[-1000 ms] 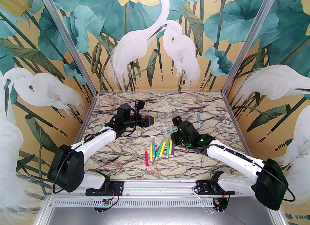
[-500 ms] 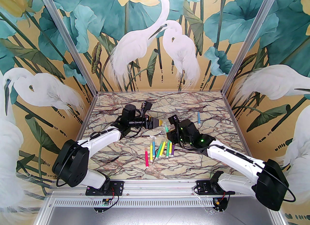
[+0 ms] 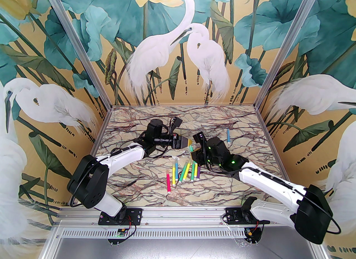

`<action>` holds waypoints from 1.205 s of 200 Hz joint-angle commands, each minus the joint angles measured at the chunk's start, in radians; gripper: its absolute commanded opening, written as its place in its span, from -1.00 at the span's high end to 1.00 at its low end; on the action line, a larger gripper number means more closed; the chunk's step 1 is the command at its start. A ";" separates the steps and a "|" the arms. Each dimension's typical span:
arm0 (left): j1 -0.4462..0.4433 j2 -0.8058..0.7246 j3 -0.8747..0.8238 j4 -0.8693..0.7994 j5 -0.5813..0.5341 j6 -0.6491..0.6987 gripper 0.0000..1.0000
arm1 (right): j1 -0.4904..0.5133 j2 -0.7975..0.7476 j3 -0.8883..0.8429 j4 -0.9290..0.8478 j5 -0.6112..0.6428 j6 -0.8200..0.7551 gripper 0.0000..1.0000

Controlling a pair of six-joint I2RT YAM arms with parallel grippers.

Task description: Open the pen caps

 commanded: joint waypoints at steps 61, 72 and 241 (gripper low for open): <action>-0.015 0.016 0.042 -0.065 0.012 0.037 0.42 | 0.006 -0.022 0.008 0.027 -0.004 -0.016 0.79; -0.016 0.018 0.045 -0.066 0.007 0.037 0.45 | 0.006 -0.020 0.007 0.029 -0.006 -0.017 0.79; -0.016 0.000 0.052 -0.079 -0.019 0.026 0.77 | 0.005 0.091 -0.027 0.159 0.006 0.009 0.65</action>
